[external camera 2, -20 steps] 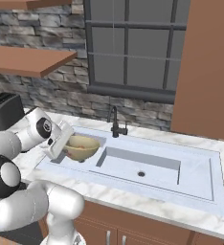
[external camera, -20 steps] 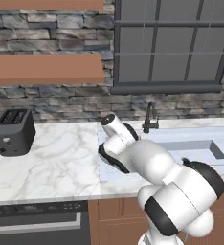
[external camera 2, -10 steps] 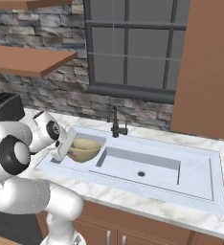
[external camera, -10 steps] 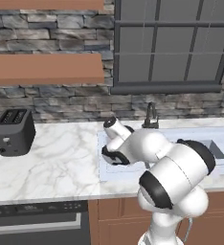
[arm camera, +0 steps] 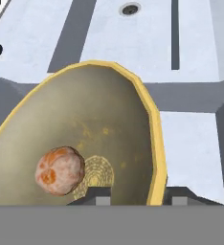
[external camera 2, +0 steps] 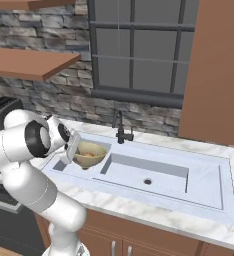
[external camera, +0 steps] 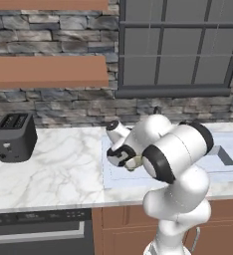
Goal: Pick the tangerine from the cabinet and place it in the bowl. Then pick the bowl and place it in the sink. Then turn on the sink facuet.
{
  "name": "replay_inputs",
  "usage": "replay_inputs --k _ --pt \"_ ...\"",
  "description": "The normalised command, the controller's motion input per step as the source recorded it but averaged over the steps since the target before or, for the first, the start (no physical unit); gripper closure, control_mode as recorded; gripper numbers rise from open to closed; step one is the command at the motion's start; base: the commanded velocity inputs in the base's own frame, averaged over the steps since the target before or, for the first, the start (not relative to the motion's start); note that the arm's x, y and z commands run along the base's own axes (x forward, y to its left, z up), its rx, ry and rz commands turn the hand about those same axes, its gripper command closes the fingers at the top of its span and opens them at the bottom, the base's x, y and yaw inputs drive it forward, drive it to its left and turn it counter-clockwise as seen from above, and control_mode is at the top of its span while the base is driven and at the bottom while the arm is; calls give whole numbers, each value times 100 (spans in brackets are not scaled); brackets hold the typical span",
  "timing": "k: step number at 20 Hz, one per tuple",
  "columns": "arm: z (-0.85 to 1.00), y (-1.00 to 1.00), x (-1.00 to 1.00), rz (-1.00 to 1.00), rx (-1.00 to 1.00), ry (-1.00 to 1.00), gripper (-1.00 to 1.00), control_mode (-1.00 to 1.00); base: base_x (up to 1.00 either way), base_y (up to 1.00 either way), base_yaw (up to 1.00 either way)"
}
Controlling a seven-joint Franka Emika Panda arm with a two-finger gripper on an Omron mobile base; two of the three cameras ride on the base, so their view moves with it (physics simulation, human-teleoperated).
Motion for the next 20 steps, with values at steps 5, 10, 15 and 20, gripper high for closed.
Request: replay_inputs --k 5,10,15,20 --pt "-22 1 32 0 0 0 100 -100 0 0 0" --pt "-27 0 2 0 0 0 100 -100 0 0 0" --pt "-22 0 0 0 1 0 -100 -100 0 0 0" --pt "1 1 -7 0 3 -2 -100 -100 0 0 0"
